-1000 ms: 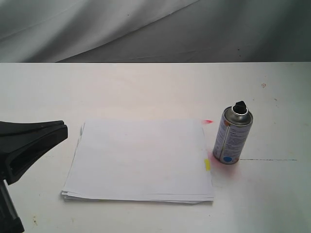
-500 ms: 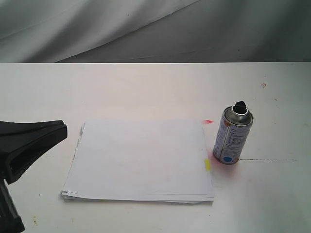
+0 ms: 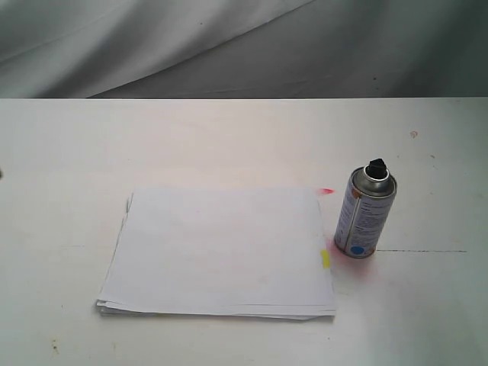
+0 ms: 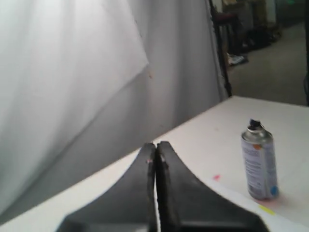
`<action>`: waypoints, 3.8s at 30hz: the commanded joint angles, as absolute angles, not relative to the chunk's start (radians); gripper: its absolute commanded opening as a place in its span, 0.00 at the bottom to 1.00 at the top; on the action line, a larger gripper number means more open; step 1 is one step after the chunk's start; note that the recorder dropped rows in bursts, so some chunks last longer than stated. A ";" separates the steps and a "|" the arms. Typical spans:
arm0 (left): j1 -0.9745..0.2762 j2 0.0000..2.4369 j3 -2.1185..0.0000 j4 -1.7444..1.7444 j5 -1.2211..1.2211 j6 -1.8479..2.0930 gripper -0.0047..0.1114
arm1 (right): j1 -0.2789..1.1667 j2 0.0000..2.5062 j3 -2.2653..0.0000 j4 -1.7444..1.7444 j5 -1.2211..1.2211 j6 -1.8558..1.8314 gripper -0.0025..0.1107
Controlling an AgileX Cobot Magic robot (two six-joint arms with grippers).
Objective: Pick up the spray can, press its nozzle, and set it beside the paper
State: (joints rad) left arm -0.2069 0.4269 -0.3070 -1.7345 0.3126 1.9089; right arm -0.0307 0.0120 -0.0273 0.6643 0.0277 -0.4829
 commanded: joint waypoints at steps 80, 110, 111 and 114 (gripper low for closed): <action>-0.138 0.000 0.000 -0.260 0.184 0.241 0.04 | -0.039 0.005 -0.024 0.666 0.027 -0.486 0.02; -0.138 0.000 0.000 -0.260 0.184 0.241 0.04 | -0.039 0.005 0.000 0.095 0.120 -0.150 0.02; -0.138 0.000 0.000 -0.260 0.184 0.241 0.04 | -0.039 0.005 0.000 0.095 0.120 -0.150 0.02; -0.138 0.000 0.000 -0.260 0.184 0.241 0.04 | -0.039 0.005 0.000 0.095 0.120 -0.150 0.02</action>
